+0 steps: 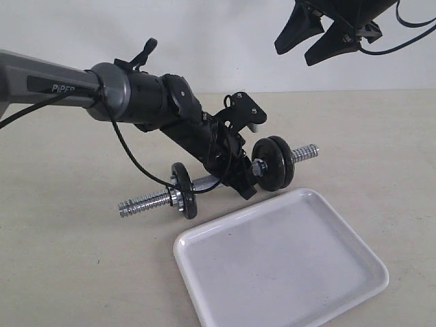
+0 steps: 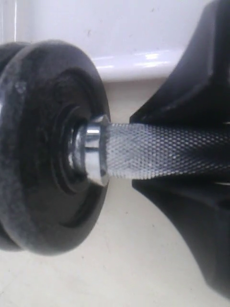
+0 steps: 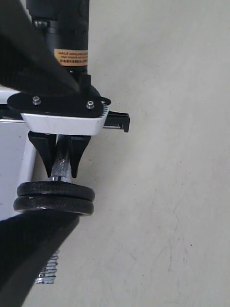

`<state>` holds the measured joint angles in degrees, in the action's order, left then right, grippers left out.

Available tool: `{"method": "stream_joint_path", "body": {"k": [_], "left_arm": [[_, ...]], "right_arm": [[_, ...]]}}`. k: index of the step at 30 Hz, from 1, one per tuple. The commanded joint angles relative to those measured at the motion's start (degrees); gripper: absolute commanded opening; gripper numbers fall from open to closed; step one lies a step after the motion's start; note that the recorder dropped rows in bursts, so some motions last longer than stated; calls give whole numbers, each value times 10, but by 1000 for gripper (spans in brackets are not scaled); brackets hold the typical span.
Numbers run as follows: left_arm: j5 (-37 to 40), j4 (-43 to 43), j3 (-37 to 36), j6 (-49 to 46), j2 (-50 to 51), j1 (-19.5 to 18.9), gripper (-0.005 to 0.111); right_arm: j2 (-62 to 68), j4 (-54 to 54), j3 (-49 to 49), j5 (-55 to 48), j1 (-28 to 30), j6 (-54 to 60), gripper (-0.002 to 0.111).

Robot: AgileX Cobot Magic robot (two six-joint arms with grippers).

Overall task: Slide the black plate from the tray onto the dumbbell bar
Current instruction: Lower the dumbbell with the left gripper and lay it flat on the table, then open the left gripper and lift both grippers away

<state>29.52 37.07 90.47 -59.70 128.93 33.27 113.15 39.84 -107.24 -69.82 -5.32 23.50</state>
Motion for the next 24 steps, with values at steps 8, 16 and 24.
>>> {"method": "stream_joint_path", "body": {"k": [8,16,24], "left_arm": [[-35,12,14,7,-95,-1,4],[-35,12,15,5,-97,-1,5],[-55,7,15,3,-98,-1,56]], "right_arm": [[-7,-3,-3,-1,1,0,61],[-7,-3,-3,-1,1,-3,61],[-7,-7,-3,-1,1,-1,61]]}}
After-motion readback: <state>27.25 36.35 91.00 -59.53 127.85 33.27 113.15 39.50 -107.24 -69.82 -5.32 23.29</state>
